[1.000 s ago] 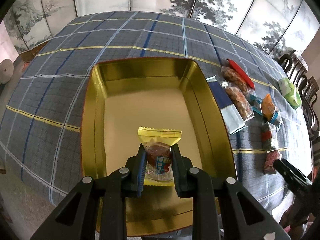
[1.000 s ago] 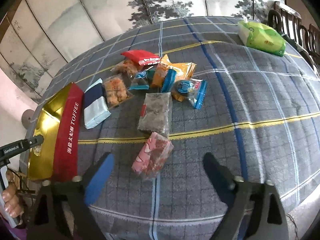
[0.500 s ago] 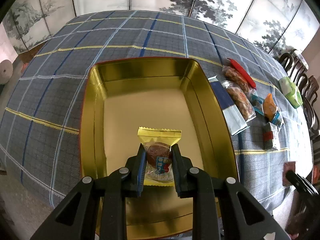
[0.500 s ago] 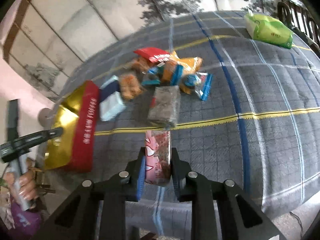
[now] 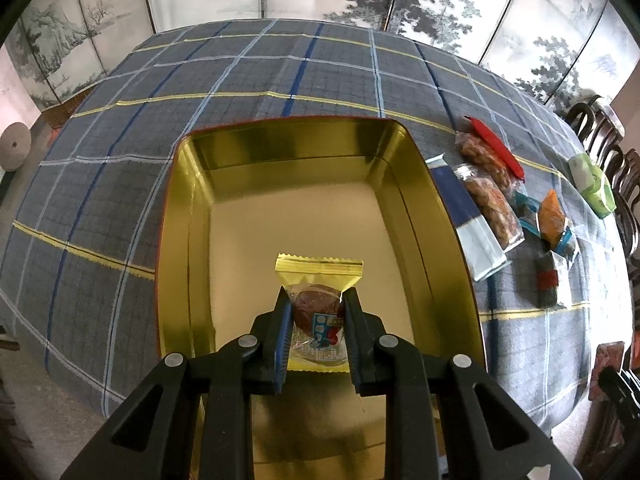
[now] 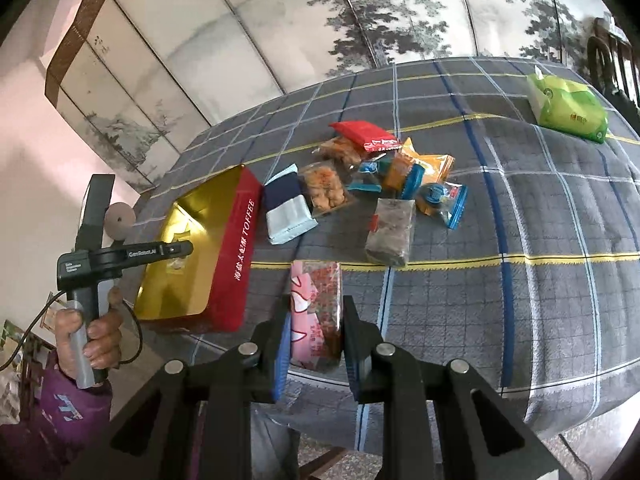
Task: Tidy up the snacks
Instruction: 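Carry the yellow candy over the gold tray with the left tool while the right tool grasps the pink packet, then open the left tool to drop the candy in the tray while the right tool places the pink packet there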
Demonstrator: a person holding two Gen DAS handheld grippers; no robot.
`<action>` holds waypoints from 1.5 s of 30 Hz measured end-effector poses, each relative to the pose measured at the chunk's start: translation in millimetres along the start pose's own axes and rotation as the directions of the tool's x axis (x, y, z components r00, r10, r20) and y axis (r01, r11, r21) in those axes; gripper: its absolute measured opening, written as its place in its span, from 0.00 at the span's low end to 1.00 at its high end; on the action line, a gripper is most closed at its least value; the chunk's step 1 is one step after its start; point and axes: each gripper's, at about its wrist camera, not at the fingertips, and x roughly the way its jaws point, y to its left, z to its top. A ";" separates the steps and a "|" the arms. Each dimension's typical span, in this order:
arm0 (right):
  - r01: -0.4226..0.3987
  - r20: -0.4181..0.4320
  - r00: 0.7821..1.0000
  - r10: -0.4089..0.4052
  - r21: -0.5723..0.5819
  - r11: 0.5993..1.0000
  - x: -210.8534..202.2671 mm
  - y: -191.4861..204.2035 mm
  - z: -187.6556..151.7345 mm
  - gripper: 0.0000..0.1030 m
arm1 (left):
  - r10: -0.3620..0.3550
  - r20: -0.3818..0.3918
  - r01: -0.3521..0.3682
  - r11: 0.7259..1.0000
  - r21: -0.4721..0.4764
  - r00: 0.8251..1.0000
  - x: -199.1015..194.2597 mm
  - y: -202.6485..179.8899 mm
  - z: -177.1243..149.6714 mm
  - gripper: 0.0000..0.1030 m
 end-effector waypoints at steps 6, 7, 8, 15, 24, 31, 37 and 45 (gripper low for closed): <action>-0.003 -0.013 1.000 0.003 0.013 1.000 5.0 -3.9 1.0 0.22 | 0.030 -0.003 -0.030 1.000 -0.002 1.000 10.8 5.3 11.6 0.20; -0.002 -0.015 1.000 0.002 0.009 1.000 6.1 -3.2 1.4 0.22 | 0.034 -0.004 -0.034 0.999 -0.004 0.999 12.2 6.2 12.9 0.20; -0.003 -0.016 1.000 0.003 0.006 1.000 6.9 -2.6 1.6 0.22 | 0.039 -0.004 -0.039 0.999 -0.005 0.999 13.3 7.0 14.1 0.20; -0.007 -0.025 1.000 0.007 0.005 1.000 11.5 -2.9 2.1 0.22 | 0.072 -0.003 -0.072 0.997 -0.008 0.997 21.0 13.7 23.2 0.21; -0.017 -0.031 0.999 0.017 -0.008 1.000 15.5 2.4 3.2 0.22 | 0.102 -0.002 -0.102 0.995 -0.016 0.995 28.8 19.5 26.8 0.26; -0.033 -0.037 0.999 0.032 -0.022 0.999 19.9 10.4 6.6 0.22 | 0.133 0.094 -0.130 0.991 -0.036 0.987 12.3 22.0 27.0 0.62; -0.054 -0.033 0.998 0.052 -0.062 0.997 24.8 25.6 19.6 0.22 | 0.131 0.135 -0.126 0.991 -0.039 0.982 -10.0 22.1 19.2 0.68; -0.128 -0.041 0.992 0.123 -0.199 0.972 52.7 80.6 58.4 0.22 | 0.157 0.179 -0.150 0.987 -0.050 0.971 -38.9 25.1 -0.6 0.69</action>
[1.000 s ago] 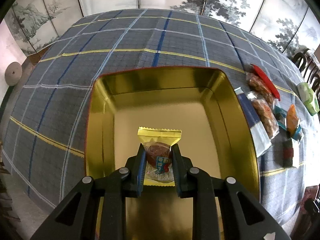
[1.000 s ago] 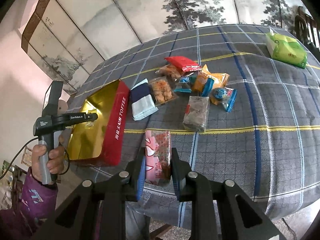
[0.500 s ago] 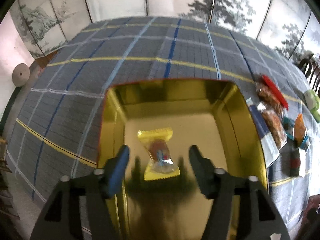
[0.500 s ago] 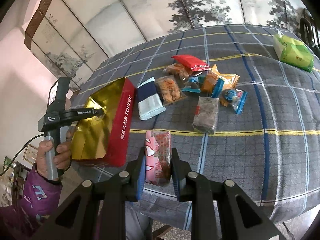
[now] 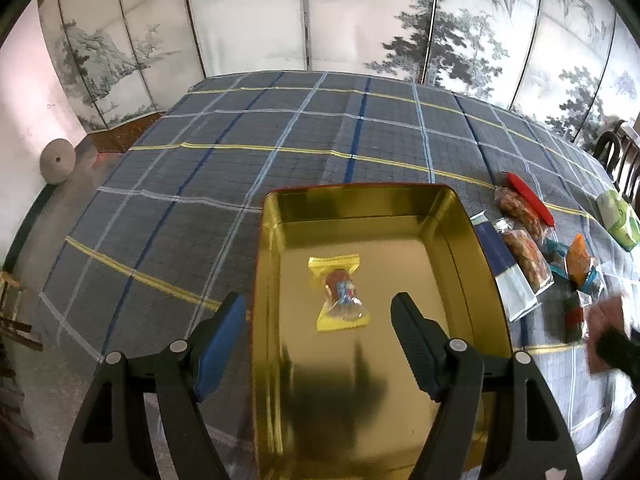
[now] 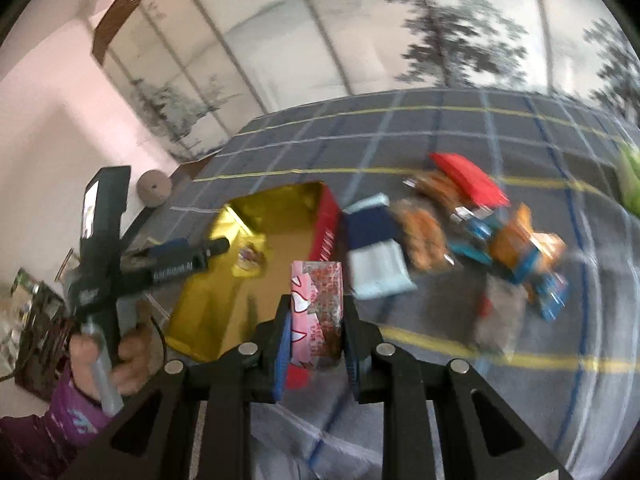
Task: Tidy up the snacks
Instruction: 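Open the left tool to drop the candy in the tray while the right tool places the pink packet there, then grasp the navy-and-white packet with the right tool while the left tool moves toward the clear snack bag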
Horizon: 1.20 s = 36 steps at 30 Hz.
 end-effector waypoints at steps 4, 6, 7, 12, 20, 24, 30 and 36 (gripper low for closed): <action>-0.045 -0.033 0.998 0.044 -0.021 0.999 32.2 14.1 24.5 0.22 | 0.008 0.000 -0.008 1.000 0.000 1.000 -6.9 4.7 -6.2 0.69; -0.048 -0.058 0.997 0.046 -0.034 0.998 51.8 19.5 34.5 0.22 | 0.007 -0.001 -0.007 1.000 0.002 1.000 -8.3 7.0 -9.0 0.69; -0.050 -0.068 0.997 0.047 -0.043 0.998 60.4 21.7 38.8 0.22 | 0.010 -0.001 -0.010 1.000 0.004 1.000 -8.6 7.6 -10.0 0.69; -0.033 -0.116 0.993 0.024 -0.080 0.996 100.5 33.1 55.0 0.22 | 0.019 -0.008 -0.019 1.000 0.001 1.000 -8.3 13.9 -15.6 0.69; -0.018 -0.168 0.986 -0.003 -0.119 0.993 147.5 42.3 71.3 0.22 | 0.021 -0.038 -0.022 0.999 -0.030 0.999 -3.8 30.5 -25.3 0.69; -0.016 -0.193 0.981 -0.010 -0.133 0.991 168.9 44.5 75.7 0.24 | 0.019 -0.054 -0.022 0.999 -0.050 0.998 -2.4 36.4 -30.4 0.69; -0.083 -0.139 0.987 0.077 -0.034 0.996 156.9 26.8 83.5 0.32 | 0.011 -0.090 -0.016 0.998 -0.054 0.996 0.1 36.3 -37.3 0.69; -0.027 -0.024 0.999 0.026 -0.051 0.998 70.9 -26.6 62.5 0.34 | -0.010 -0.095 0.004 0.998 -0.056 0.995 -5.3 30.4 -42.5 0.70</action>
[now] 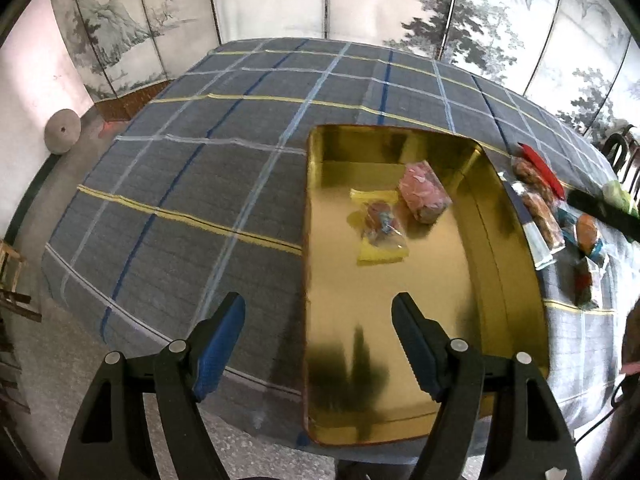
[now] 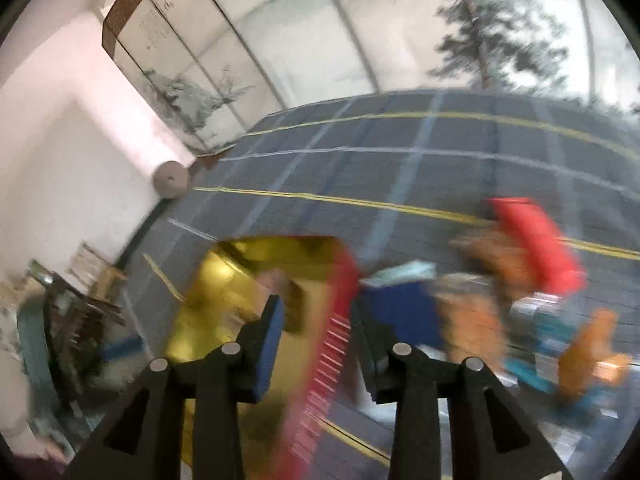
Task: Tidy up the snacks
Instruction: 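Grasp the navy-and-white packet with the right tool while the left tool moves toward the clear snack bag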
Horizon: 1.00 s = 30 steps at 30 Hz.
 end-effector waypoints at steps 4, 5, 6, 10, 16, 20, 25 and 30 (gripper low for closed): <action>0.072 -0.048 0.996 -0.074 -0.055 0.996 -23.8 -22.6 -26.5 0.34 | -0.030 -0.023 0.030 1.000 -0.001 0.999 0.9 -12.7 -5.3 0.70; 0.076 -0.070 0.994 -0.080 -0.064 0.995 -23.2 -24.9 -32.2 0.34 | -0.033 -0.028 0.033 0.999 0.004 0.999 0.9 -16.1 -5.9 0.70; 0.079 -0.089 0.992 -0.087 -0.088 0.993 -20.5 -23.4 -36.9 0.34 | -0.036 -0.031 0.036 0.999 0.011 0.999 0.6 -20.0 -6.7 0.70; 0.098 -0.116 0.985 -0.126 -0.223 0.970 -0.9 -4.1 -42.6 0.42 | -0.021 -0.024 0.022 0.999 0.049 1.000 -7.3 -31.2 -9.2 0.70; 0.076 -0.177 0.977 -0.121 -0.244 0.967 32.9 -4.7 -26.3 0.46 | -0.018 -0.028 0.019 0.999 0.035 0.999 -6.2 -30.5 -5.7 0.70; 0.087 -0.203 0.969 -0.140 -0.249 0.965 53.3 -5.3 -17.5 0.50 | -0.028 -0.044 0.029 0.999 0.037 0.999 -1.7 -33.0 -4.8 0.70; 0.100 -0.229 0.960 -0.160 -0.254 0.962 70.2 -5.2 -10.2 0.56 | -0.029 -0.050 0.031 0.998 0.047 0.998 1.3 -34.7 -4.6 0.70; 0.145 -0.247 0.942 -0.228 -0.313 0.939 88.8 4.3 -5.7 0.62 | -0.036 -0.053 0.038 0.998 0.040 0.998 1.3 -35.4 -5.0 0.70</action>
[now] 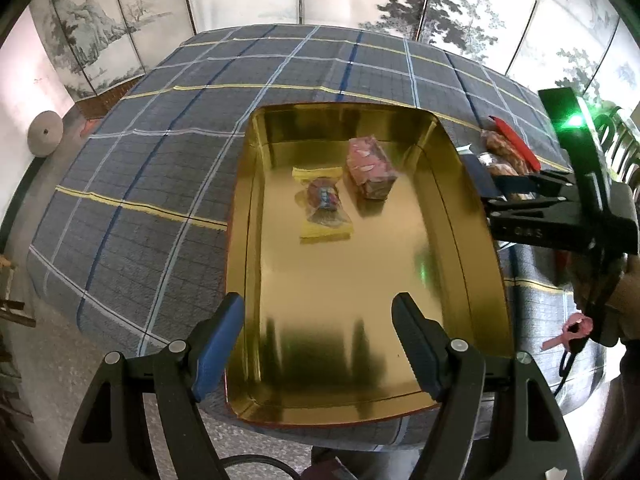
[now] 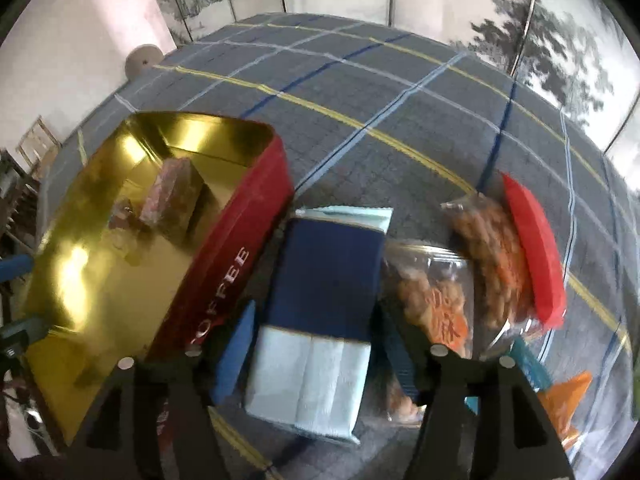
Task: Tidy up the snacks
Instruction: 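Grasp the navy-and-white packet with the right tool while the left tool moves toward the clear snack bag, then grasp the clear bag of twisted snacks with the left tool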
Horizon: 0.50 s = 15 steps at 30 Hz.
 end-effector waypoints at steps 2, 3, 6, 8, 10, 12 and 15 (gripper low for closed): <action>0.025 -0.008 1.000 -0.025 -0.005 1.000 3.3 1.2 4.4 0.59 | 0.004 0.001 -0.004 1.000 0.001 1.000 -1.2 -0.8 -0.3 0.70; 0.057 -0.011 0.998 -0.057 -0.012 0.998 3.8 3.4 4.5 0.52 | 0.005 0.003 -0.005 1.000 0.000 1.000 -2.5 -1.7 0.0 0.70; 0.072 -0.005 0.997 -0.072 -0.016 0.997 -0.1 6.6 -1.3 0.50 | 0.010 0.010 -0.010 1.000 0.007 1.000 -7.4 -5.9 -0.4 0.70; 0.071 0.035 0.997 -0.071 -0.013 0.997 -16.4 7.6 -14.1 0.50 | 0.007 0.019 -0.007 1.000 0.016 1.000 -12.9 -9.2 -1.2 0.70; 0.030 0.086 0.996 -0.033 0.039 0.999 -42.5 1.8 -31.9 0.50 | 0.009 0.038 -0.010 0.999 0.039 0.999 -21.0 -17.0 -3.2 0.70; -0.036 0.173 0.985 0.015 0.120 0.992 -81.0 -11.2 -62.7 0.50 | 0.001 0.040 -0.003 0.998 0.062 0.999 -25.1 -25.2 -3.3 0.70; -0.058 0.255 0.967 -0.009 0.255 0.965 -126.1 -43.9 -114.9 0.50 | -0.047 0.026 0.044 0.993 0.109 0.999 -30.9 -45.8 -1.5 0.70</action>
